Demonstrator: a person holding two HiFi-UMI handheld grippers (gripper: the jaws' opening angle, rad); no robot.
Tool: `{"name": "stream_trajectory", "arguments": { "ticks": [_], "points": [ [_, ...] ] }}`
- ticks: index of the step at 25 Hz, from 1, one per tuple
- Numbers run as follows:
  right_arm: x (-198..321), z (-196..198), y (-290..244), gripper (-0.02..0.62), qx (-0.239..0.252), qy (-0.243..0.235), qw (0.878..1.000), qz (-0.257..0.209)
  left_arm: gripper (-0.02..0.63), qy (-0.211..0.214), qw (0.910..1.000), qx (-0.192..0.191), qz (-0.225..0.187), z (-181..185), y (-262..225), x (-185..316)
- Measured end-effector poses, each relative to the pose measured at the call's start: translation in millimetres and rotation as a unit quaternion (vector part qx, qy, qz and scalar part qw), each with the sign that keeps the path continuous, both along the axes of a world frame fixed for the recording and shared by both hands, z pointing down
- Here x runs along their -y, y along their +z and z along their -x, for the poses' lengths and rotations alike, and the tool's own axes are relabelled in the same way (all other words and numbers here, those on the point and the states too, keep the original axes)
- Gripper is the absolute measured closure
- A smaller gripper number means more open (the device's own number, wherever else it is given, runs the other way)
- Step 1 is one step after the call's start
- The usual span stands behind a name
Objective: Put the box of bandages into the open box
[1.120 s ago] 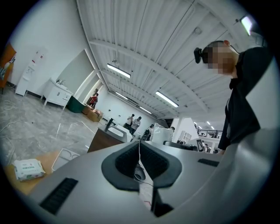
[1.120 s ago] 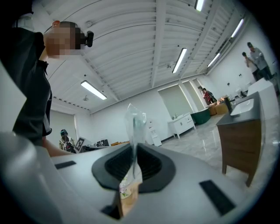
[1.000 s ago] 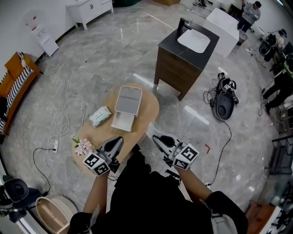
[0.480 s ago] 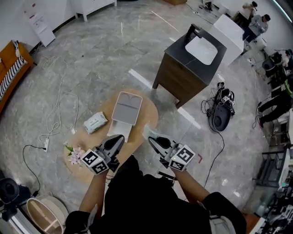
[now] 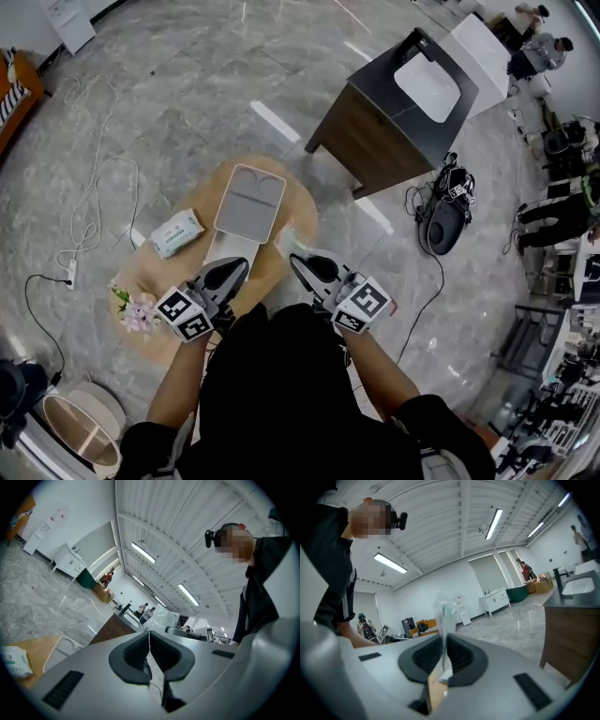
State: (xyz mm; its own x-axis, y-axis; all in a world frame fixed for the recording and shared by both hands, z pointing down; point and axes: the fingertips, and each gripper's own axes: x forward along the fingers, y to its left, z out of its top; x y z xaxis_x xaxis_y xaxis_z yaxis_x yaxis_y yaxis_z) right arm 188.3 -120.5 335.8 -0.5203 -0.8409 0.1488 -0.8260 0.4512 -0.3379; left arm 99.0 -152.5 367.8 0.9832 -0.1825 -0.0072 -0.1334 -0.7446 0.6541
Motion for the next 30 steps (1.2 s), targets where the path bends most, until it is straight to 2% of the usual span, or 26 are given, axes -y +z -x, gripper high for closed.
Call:
{"name": "stream_trajectory", "arguments": {
  "ticks": [7, 13, 16, 20, 25, 30],
  "points": [
    [41, -10, 58, 0.561, -0.022, -0.022, 0.999, 0.026, 0.588, -0.028, 0.9986, 0.020, 0.040, -9, 54, 21],
    [56, 26, 139, 0.561, -0.042, -0.112, 0.990, 0.075, 0.588, -0.076, 0.9916, 0.060, 0.086, 12, 120, 18],
    [61, 46, 184, 0.561, -0.056, -0.145, 0.983, 0.093, 0.588, -0.090, 0.9891, 0.071, 0.093, 24, 149, 25],
    [56, 69, 244, 0.561, -0.104, -0.196, 0.969, 0.112, 0.588, -0.109, 0.9855, 0.081, 0.102, 40, 181, 27],
    [52, 87, 301, 0.561, -0.137, -0.232, 0.955, 0.128, 0.588, -0.127, 0.9808, 0.088, 0.118, 61, 222, 22],
    [49, 98, 338, 0.561, -0.222, -0.274, 0.929, 0.115, 0.588, -0.143, 0.9758, 0.089, 0.139, 72, 249, 17]
  ]
}}
